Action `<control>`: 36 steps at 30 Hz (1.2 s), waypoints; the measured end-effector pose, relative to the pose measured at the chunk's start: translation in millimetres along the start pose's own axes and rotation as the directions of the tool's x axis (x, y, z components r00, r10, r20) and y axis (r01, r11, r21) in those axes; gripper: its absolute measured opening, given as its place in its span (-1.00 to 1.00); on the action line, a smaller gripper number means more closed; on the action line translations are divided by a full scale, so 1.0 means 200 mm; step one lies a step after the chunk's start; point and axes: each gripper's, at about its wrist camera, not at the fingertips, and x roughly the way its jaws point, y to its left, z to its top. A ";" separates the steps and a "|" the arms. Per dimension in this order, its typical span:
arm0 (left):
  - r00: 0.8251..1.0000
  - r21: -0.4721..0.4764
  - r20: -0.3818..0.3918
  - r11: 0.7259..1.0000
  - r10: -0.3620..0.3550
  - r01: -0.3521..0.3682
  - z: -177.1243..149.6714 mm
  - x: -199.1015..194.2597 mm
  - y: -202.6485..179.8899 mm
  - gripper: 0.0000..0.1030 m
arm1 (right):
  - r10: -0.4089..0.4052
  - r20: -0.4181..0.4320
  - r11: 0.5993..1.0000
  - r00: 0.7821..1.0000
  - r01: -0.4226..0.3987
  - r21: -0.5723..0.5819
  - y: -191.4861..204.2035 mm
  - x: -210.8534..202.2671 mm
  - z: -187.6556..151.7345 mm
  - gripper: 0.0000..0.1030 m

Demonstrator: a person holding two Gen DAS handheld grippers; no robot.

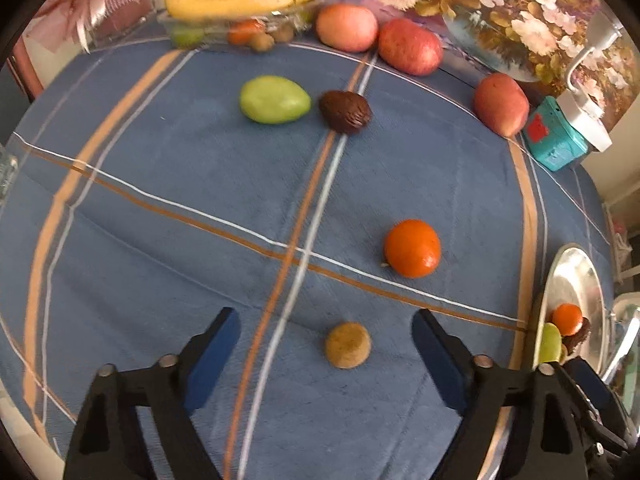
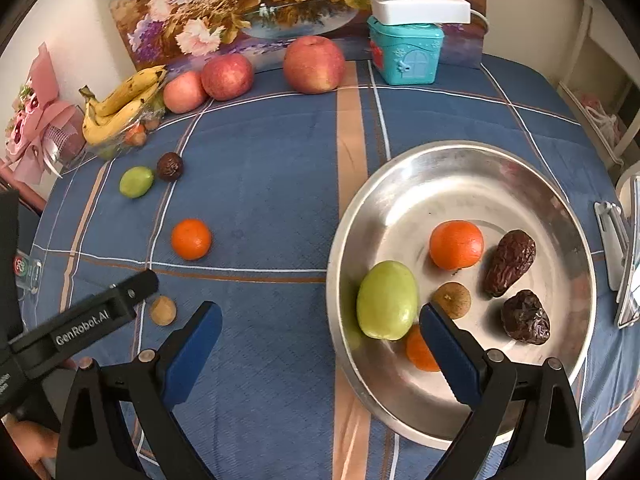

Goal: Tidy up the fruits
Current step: 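Move the left tool back to the table and grasp another small brown round fruit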

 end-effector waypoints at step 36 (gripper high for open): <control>0.997 -0.018 -0.068 0.999 -0.039 0.038 -0.03 -0.02 0.03 -0.43 | -0.034 -0.017 0.999 0.999 0.034 -0.033 0.05 0.03 -0.02 0.92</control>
